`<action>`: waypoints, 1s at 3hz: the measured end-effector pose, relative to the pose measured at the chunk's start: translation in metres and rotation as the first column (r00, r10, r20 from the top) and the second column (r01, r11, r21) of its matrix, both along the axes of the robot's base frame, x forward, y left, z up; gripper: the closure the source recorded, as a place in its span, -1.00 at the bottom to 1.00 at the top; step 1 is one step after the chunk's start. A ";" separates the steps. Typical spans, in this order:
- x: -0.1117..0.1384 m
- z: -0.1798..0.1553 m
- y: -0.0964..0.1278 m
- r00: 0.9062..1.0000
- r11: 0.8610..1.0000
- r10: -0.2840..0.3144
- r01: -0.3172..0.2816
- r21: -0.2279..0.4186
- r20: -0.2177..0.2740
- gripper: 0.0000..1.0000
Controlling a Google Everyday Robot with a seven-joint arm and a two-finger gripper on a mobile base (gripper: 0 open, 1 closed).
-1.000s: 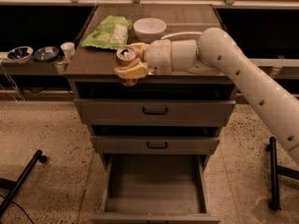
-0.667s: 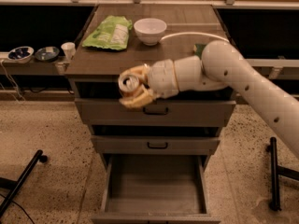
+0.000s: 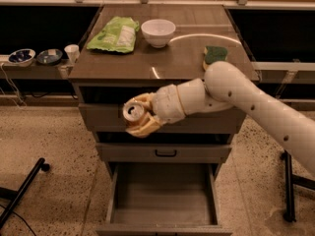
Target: Place orange can into bottom drawer
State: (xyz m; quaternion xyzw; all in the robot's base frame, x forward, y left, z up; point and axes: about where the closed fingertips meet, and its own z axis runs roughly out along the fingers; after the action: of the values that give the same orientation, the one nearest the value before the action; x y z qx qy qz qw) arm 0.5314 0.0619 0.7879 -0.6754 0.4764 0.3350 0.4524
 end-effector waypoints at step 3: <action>0.007 -0.213 -0.138 0.981 0.982 -0.174 0.179 0.055 -0.082 1.00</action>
Offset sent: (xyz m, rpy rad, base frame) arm -0.0042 -0.1822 -0.2848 0.0437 0.2155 -0.2746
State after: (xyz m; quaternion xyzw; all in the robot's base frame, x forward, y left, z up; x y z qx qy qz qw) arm 0.5381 -0.0757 0.5750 -0.6025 0.5408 0.3340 0.4826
